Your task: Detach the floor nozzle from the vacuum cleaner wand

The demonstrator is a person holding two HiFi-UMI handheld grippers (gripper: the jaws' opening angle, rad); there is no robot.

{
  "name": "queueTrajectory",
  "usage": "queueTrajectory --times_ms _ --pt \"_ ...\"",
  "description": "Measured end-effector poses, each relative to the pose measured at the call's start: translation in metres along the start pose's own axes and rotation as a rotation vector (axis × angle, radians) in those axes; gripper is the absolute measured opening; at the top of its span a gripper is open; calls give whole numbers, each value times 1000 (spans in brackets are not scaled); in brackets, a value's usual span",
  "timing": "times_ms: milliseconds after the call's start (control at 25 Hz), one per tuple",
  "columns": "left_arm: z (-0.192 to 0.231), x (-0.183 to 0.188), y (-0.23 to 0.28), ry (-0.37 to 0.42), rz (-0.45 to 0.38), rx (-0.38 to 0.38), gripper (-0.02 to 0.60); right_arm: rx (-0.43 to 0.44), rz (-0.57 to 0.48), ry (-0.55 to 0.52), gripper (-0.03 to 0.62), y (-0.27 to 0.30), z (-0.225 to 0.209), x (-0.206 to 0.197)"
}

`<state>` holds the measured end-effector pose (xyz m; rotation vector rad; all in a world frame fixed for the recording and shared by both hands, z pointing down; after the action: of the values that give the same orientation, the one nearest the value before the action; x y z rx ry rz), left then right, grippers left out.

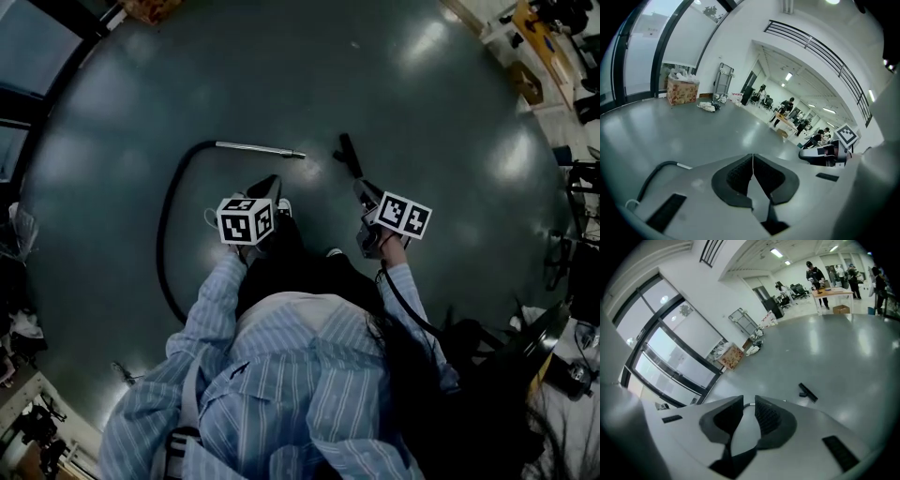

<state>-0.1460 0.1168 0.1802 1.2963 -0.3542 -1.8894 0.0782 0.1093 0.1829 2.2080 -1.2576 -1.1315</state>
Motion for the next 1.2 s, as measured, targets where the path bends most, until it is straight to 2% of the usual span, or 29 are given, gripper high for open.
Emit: queueTrajectory --times_ms 200,360,520,600,760,920,1040,1200 --pt "-60 -29 -25 24 -67 14 12 64 51 -96 80 -48 -6 -34" --pt "-114 -57 -36 17 -130 79 12 101 87 -132 80 -93 -30 -59" --pt "-189 -106 -47 -31 -155 111 12 125 145 -220 80 -146 -64 -82" --pt "-214 -142 -56 -61 -155 122 12 148 153 -227 80 -164 -76 -102" --pt "-224 -206 -89 -140 -124 134 12 201 153 -191 80 -179 -69 -145" --pt "-236 -219 -114 -187 -114 180 12 250 190 -184 80 -193 -57 -156" --pt "-232 -231 -132 -195 -132 211 12 267 219 -191 80 -195 -51 -180" --pt "-218 -263 -161 -164 -102 233 12 261 251 -179 80 -192 -42 -225"
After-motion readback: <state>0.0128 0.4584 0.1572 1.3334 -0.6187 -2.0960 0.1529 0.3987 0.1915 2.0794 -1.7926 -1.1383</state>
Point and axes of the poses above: the fingertips, and each gripper's own axes: y forward along the fingers, z to its left, x out of its top, the point moved 2 cm from there along -y, backward along the fingers, and after that the axes turned 5 degrees about x, right-handed, at the moved point
